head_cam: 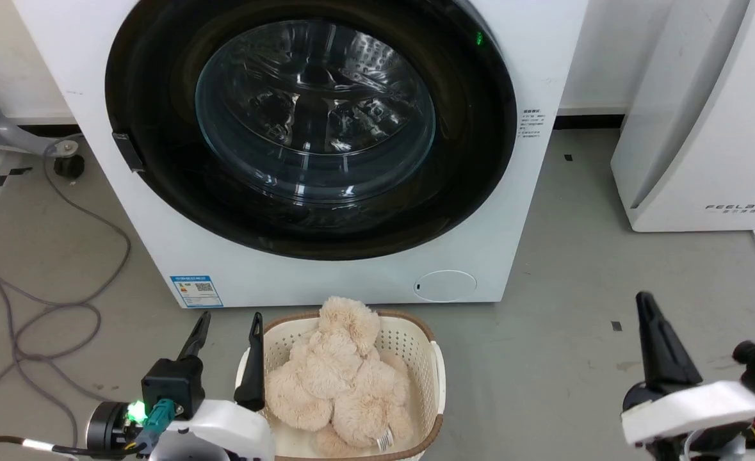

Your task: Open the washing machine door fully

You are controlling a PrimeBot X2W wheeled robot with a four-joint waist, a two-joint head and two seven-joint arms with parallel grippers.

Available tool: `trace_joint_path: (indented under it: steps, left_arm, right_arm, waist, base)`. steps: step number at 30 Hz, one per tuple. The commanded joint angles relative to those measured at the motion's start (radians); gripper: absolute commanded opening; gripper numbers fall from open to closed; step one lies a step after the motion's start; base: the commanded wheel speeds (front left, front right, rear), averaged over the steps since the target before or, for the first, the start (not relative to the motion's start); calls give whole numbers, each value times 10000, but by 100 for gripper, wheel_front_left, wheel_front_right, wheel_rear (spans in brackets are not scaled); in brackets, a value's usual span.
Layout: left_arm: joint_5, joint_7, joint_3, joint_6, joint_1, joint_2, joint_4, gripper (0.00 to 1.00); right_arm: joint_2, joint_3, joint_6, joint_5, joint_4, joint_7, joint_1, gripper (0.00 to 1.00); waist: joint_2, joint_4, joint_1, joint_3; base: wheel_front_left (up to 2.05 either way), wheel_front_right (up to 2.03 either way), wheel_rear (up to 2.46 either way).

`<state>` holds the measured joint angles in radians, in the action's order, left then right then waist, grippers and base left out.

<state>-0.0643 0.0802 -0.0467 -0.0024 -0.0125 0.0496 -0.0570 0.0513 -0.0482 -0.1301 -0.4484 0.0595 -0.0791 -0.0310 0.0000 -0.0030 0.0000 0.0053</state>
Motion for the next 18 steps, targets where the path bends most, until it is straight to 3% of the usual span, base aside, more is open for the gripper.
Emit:
trace_joint_path:
  steps: [1,18]
  left_arm:
    - [-73,102,-7,41,-201,5,-22,100]
    - [-194,437,12,50,-638,5,171,100]
  right_arm:
    - [-4,-81,-3,-460,122,-122,-300,0]
    - [415,-670,-4,-3554,1849,387,-3076,0]
  waist:
    - [0,-8,0,22]
    - [0,10,0,761]
  base:
    - [0,0,0]
    - [0,0,0]
